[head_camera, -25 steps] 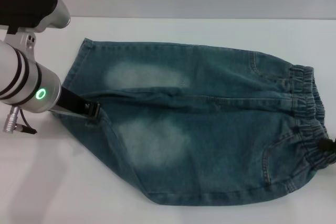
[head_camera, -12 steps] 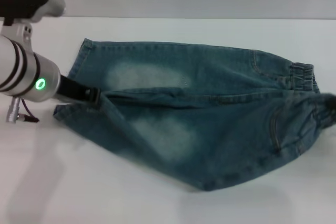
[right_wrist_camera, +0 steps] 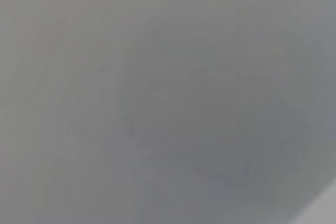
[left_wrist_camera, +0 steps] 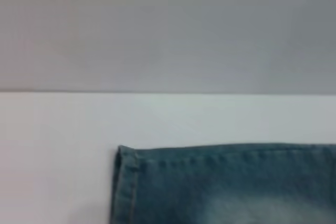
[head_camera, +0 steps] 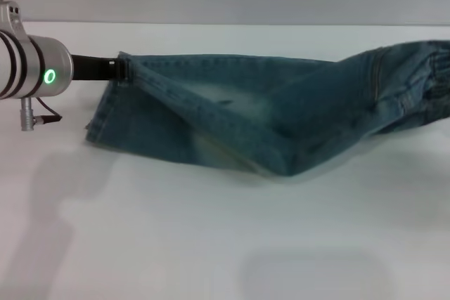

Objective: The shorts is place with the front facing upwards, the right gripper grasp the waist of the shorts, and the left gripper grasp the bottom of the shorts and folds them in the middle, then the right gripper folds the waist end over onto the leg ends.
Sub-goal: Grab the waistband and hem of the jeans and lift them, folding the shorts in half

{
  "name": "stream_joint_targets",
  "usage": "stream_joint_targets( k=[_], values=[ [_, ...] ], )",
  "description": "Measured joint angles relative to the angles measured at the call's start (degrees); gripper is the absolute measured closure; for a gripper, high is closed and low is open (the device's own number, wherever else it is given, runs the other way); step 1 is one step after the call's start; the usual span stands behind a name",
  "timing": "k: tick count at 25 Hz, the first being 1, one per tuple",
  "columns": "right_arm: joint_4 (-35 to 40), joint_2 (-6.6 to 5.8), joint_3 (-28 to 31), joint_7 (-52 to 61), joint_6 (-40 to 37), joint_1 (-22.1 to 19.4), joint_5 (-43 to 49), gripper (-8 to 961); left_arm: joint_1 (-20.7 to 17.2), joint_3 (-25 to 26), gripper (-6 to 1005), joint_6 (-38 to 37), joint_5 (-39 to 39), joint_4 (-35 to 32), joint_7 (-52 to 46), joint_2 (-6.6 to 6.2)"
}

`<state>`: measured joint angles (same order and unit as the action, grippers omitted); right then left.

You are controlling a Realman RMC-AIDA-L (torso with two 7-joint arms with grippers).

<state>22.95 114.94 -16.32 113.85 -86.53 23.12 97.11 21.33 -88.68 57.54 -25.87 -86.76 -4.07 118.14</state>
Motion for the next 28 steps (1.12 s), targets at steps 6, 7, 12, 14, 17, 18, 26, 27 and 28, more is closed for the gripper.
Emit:
stream_joint_targets(
  k=[6, 7, 12, 14, 17, 18, 26, 27, 28],
  values=[
    [-1.5, 0.06, 0.7, 0.1, 1.6, -1.4, -3.7, 951, -1.3, 1.6, 915, -5.7, -1.2, 3.4, -0.2, -0.02],
    [-1.7, 0.07, 0.7, 0.1, 1.9, -1.9, -4.3, 951, -1.5, 1.9, 915, -6.3, -1.3, 3.7, -0.2, -0.02],
    [-2.2, 0.1, 1.2, 0.4, 2.8, -3.9, -5.7, 950, -2.6, 3.0, 914, -9.0, -2.1, 4.7, -0.2, -0.04],
    [-2.5, 0.11, 1.4, 1.1, 3.7, -4.4, -5.8, 940, -2.7, 3.4, 914, -9.7, -2.5, 5.1, -0.2, 0.0],
    [-3.1, 0.11, 1.4, 1.6, 4.6, -4.8, -5.8, 926, -2.7, 3.5, 913, -10.6, -3.0, 5.5, -0.2, -0.04],
    [-3.3, 0.11, 1.6, 1.6, 4.8, -4.8, -5.8, 921, -2.5, 3.6, 913, -10.8, -3.0, 5.8, -0.2, -0.04],
    [-3.5, 0.19, 2.2, 1.7, 7.4, -3.2, -5.9, 883, 0.1, 3.5, 912, -14.1, -4.6, 10.6, 0.4, -0.12],
    [-3.6, 0.22, 2.2, 1.5, 8.7, -2.8, -6.0, 879, 0.4, 3.4, 912, -14.8, -4.8, 11.3, 0.4, -0.11],
    [-3.7, 0.29, 2.2, 1.4, 10.5, -2.2, -6.0, 874, 0.9, 3.2, 911, -17.0, -5.3, 13.1, 0.4, -0.03]
  ],
)
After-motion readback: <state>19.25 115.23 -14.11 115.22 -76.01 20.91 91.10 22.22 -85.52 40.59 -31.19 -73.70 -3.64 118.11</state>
